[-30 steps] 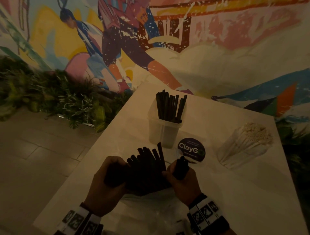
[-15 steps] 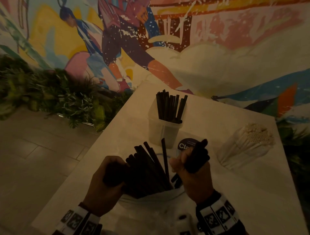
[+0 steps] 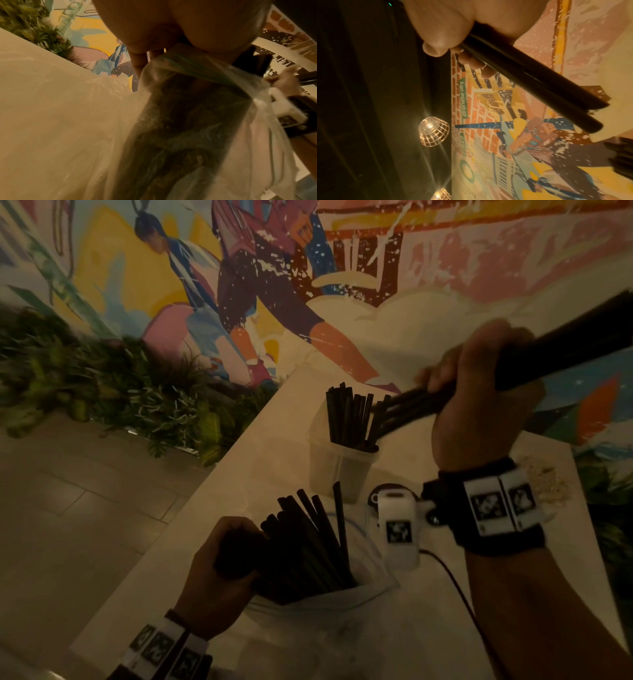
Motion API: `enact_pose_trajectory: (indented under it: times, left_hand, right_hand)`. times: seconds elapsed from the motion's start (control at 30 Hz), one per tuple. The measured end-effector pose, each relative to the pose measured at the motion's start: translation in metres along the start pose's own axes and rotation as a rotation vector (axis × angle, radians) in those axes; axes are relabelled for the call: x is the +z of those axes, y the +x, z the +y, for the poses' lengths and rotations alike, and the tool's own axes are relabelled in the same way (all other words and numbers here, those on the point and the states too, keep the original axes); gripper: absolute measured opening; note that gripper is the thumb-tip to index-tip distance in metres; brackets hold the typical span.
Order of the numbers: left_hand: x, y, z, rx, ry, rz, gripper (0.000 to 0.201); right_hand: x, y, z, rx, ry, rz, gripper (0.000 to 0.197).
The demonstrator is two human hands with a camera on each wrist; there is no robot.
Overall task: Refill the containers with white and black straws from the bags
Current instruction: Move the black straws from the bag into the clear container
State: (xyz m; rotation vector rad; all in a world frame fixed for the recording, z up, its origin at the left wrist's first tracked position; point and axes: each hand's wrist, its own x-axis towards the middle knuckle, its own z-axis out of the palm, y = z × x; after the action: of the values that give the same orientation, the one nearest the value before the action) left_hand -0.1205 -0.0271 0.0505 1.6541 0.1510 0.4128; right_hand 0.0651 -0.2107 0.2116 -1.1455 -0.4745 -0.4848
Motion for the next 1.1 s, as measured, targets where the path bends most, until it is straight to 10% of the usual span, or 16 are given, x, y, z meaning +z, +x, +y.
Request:
enact_pose_trajectory:
  times: [0.27, 0.47, 0.7, 0.93, 1.1]
  left_hand:
    - [-0.001, -0.002, 0.001, 0.008, 0.011, 0.009, 0.034]
    - [-0.002, -0.002, -0.002, 0.006, -0.002, 0.005, 0.032]
    - [-0.003, -0.001, -0.003, 0.005, 0.068, 0.019, 0.037]
    - [-0.006, -0.001, -0.006, -0.007, 0.080, 0.018, 0.040]
    - [-0.001, 0.000, -0.002, -0.003, -0.008, 0.010, 0.036]
  right_hand:
    - [-0.002, 0.021, 0.088, 0.159, -0.358, 0.009, 0.025]
    - [-0.035, 0.012, 0.158, 0.373, -0.804, -0.187, 0.067]
    - [-0.044, 0.010, 0.164, 0.426, -1.062, -0.384, 0.070]
    - [-0.020, 0.028, 0.117, -0.078, -0.764, -0.120, 0.065]
    - [-0.017, 0.015, 0.139, 0.169, -1.029, -0.556, 0.045]
